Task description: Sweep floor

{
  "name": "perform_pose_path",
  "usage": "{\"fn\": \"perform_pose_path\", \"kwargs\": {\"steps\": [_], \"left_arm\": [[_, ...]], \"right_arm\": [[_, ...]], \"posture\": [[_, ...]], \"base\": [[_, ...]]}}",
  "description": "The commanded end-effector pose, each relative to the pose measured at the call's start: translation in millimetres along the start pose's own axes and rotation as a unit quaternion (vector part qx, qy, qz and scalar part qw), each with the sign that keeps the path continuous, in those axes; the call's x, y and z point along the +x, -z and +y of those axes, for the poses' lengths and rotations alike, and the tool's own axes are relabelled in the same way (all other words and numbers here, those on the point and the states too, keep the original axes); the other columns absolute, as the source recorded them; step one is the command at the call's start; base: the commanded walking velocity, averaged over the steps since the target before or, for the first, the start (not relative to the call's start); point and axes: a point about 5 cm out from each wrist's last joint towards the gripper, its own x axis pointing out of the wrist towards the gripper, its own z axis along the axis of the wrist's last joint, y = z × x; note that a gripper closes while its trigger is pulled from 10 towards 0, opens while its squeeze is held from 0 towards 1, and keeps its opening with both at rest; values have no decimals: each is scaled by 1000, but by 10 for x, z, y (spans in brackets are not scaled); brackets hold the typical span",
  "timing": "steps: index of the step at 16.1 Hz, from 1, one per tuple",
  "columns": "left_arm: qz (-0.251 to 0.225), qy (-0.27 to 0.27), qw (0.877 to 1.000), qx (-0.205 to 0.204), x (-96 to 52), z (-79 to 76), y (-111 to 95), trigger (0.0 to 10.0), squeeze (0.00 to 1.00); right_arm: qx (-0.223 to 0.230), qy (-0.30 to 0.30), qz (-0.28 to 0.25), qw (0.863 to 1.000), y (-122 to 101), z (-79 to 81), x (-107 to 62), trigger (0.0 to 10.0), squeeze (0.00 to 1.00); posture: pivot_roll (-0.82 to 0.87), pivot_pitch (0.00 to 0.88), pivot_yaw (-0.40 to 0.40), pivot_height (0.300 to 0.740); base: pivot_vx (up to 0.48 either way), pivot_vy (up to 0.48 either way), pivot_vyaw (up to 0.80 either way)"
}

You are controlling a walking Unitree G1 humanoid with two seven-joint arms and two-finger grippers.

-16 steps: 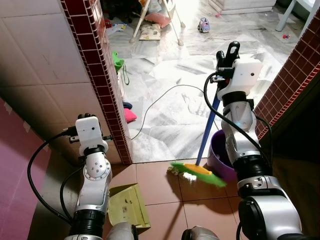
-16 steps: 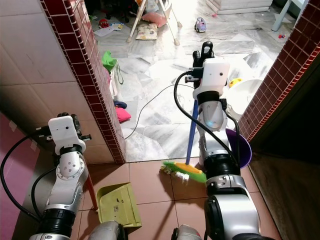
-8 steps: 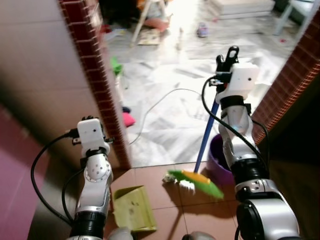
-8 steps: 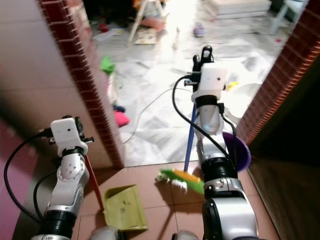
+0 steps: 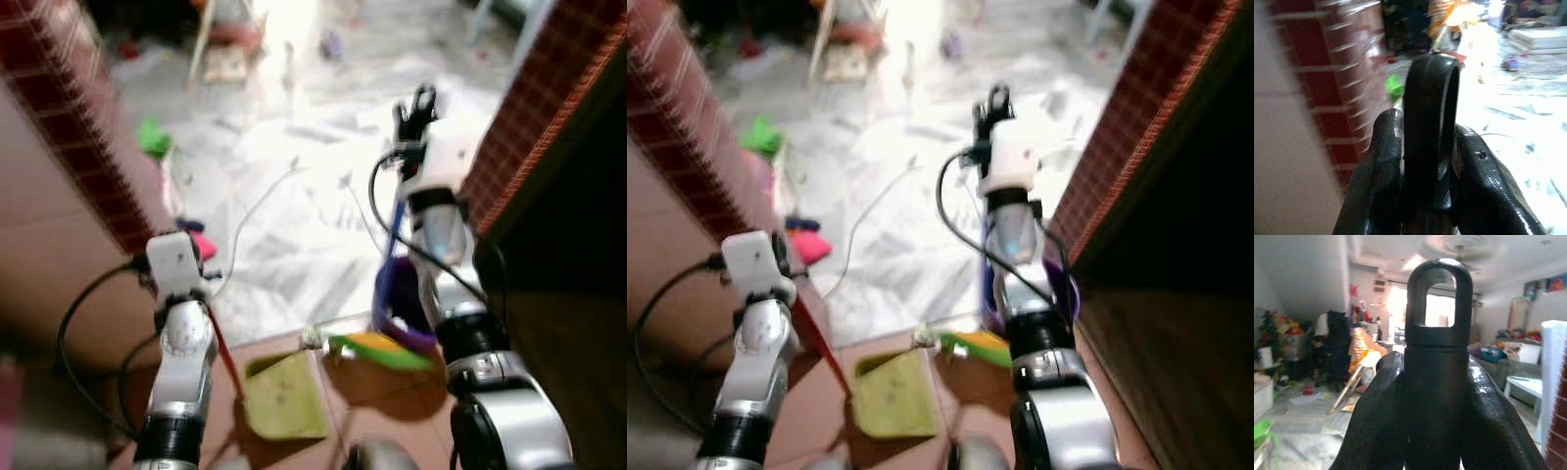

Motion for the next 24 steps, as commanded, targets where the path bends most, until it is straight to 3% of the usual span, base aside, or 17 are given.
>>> {"fn": "perform_pose_path", "kwargs": {"steps": [1,6,8,11,14,15,17,18,22,24], "left_arm": [[-17,5,1000,2,7,-59,-73,10000,0],[-29,-21,999,36,-9,36,-93,10000,0],[-37,-64,995,61,8,134,-115,10000,0],[-31,-89,994,63,33,172,-110,10000,0],[-25,-93,995,41,54,130,-104,10000,0],[-27,-80,996,24,93,39,-130,10000,0],[-29,-65,997,13,120,-46,-159,10000,0],[-43,-44,998,-23,131,-138,-188,10000,0],[-27,-43,999,-12,190,-203,-175,10000,0],[-29,-40,999,-14,220,-220,-193,10000,0]], "right_arm": [[-15,10,-28,999,-100,-125,33,10000,0],[-22,8,-25,999,-76,-129,-19,10000,0],[-25,9,-25,999,-69,-118,-28,10000,0],[-26,11,-24,999,-65,-95,-34,10000,0],[-31,22,-28,999,-75,0,-39,10000,0],[1,4,-3,1000,-13,145,-85,10000,0],[31,-17,13,999,18,230,-115,10000,0],[70,-41,20,996,16,298,-148,10000,0],[70,-48,13,996,-31,224,-102,10000,0],[80,-54,6,995,-108,137,9,10000,0]], "posture": [[-45,0,24,740],[-49,0,29,740],[-46,0,26,740],[-43,0,22,740],[-32,0,11,740],[-25,17,2,740],[-24,56,0,740],[-30,82,6,740],[-46,115,19,740],[-52,122,22,740]], "base": [[0,0,0],[0,0,0],[0,0,0],[0,0,0],[0,0,0],[0,0,0],[0,0,0],[0,0,0],[0,0,0],[0,0,0]]}}
